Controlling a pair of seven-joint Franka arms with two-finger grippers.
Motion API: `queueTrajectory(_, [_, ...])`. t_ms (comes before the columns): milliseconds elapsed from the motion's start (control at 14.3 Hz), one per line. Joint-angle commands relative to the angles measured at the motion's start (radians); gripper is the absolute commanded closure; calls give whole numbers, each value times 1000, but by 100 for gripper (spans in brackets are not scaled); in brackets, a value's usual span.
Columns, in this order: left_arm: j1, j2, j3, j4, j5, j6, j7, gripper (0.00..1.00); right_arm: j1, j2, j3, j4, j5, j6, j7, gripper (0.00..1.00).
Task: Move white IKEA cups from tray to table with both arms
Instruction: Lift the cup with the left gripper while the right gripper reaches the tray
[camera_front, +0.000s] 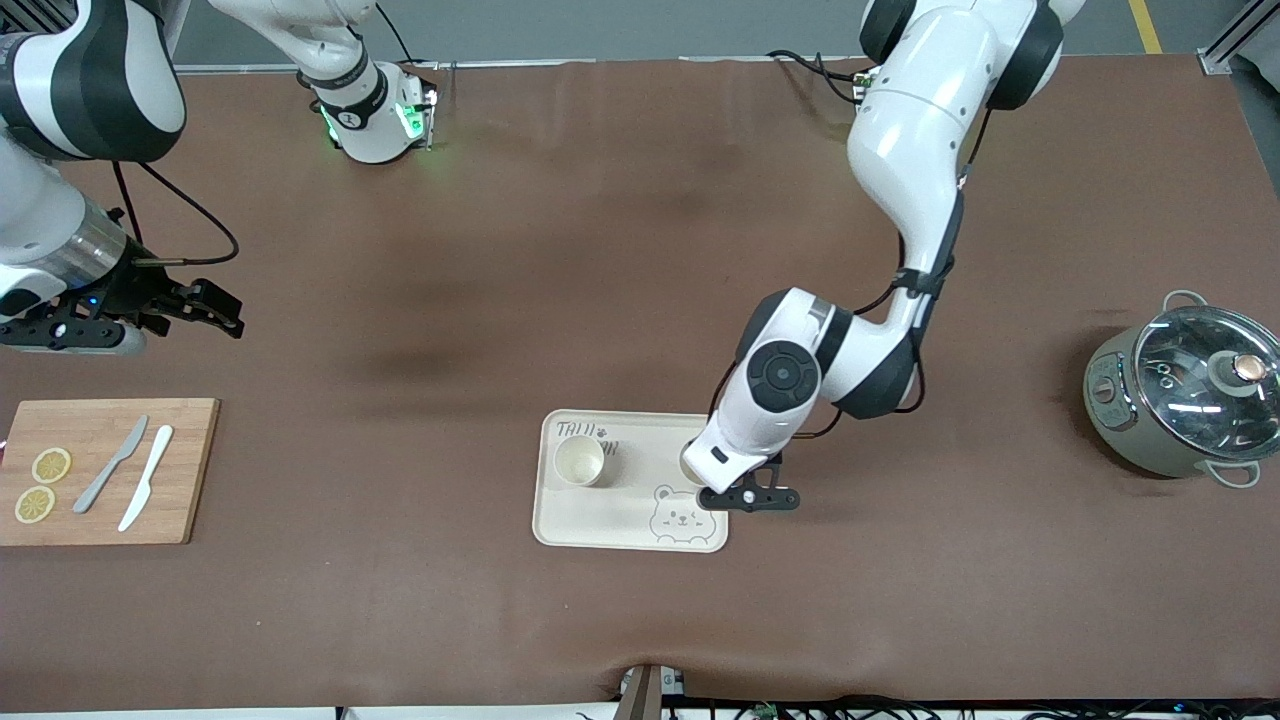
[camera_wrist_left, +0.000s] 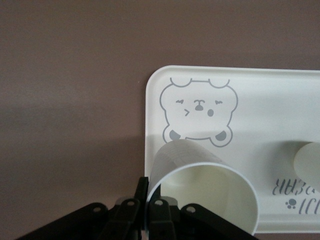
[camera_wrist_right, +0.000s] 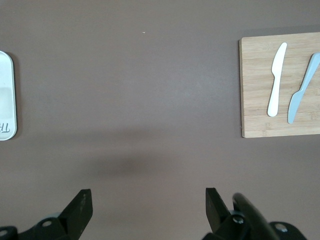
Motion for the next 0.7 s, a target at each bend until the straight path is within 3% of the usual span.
queueTrajectory(0, [20, -84, 4, -15, -29, -125, 58, 100, -3, 1, 3, -3, 5, 9, -8, 0])
queueTrajectory(210, [46, -178, 3, -93, -32, -165, 112, 100, 0, 1, 3, -3, 4, 6, 4, 0])
queueTrajectory(630, [113, -469, 3, -535, -32, -26, 285, 100, 58, 0, 4, 14, 13, 3, 159, 0])
